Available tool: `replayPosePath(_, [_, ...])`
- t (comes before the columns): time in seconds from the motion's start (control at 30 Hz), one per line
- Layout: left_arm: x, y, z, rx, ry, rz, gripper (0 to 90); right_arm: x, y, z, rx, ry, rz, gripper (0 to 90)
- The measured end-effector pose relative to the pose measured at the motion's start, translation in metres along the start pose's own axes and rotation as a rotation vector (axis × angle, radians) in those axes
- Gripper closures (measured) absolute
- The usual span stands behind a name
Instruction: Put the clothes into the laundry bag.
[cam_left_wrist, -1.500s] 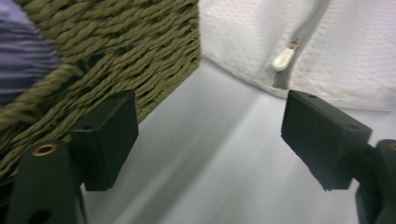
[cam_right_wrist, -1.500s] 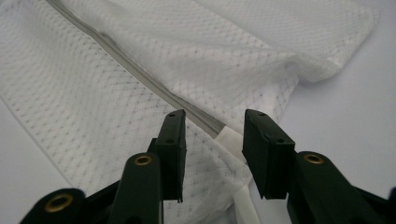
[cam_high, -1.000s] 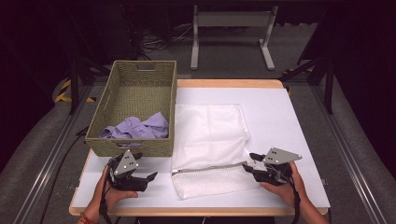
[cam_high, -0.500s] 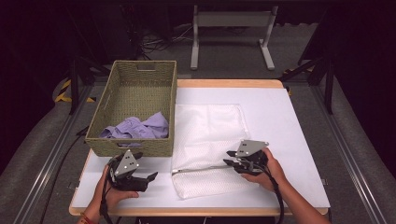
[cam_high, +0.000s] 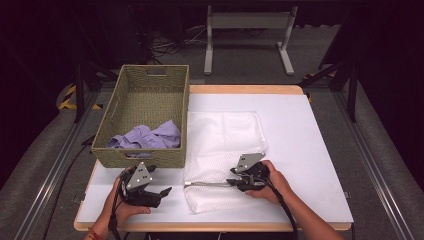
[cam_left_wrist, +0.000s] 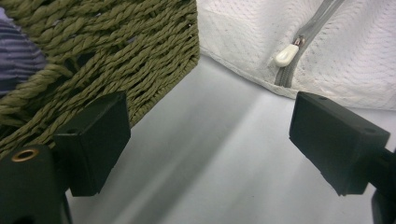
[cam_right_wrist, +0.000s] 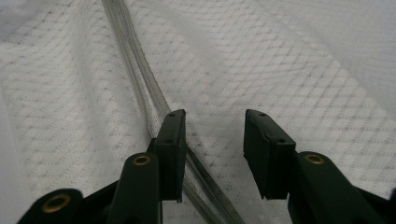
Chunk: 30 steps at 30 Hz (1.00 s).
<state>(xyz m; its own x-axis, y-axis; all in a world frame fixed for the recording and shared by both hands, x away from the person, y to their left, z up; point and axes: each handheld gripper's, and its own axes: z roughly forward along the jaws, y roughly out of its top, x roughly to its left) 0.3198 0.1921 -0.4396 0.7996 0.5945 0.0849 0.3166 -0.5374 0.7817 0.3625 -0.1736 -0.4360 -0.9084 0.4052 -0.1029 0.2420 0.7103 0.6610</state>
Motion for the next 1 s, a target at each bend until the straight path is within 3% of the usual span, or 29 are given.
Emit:
replayPosePath(0.17, [0.001,0.0,0.002,0.002,-0.002,-0.003,12.9,-0.001,0.0,0.003,0.006,0.039,0.013,53.9])
replayPosePath(0.3, [0.001,0.001,0.003,-0.002,0.0,0.005,12.9,-0.005,0.004,0.007,0.012,0.071,0.039,61.8])
replayPosePath(0.33, [0.0,0.002,0.002,-0.001,0.003,0.005,12.9,-0.006,0.004,0.007,0.011,0.07,0.045,67.2])
replayPosePath(0.47, [0.001,0.002,0.002,-0.003,0.0,0.002,12.9,-0.009,0.004,0.007,0.009,0.032,0.053,84.9])
replayPosePath(0.53, [0.001,0.002,0.002,-0.005,-0.001,0.006,12.9,-0.009,0.004,0.007,0.008,0.03,0.053,87.3])
replayPosePath(0.77, [0.005,0.004,-0.006,-0.047,-0.001,-0.006,13.5,-0.002,0.014,-0.005,-0.043,-0.039,0.038,88.3])
replayPosePath(1.0, [0.009,0.011,-0.025,-0.116,0.008,-0.006,13.9,0.001,0.032,-0.018,-0.111,-0.06,0.017,88.4])
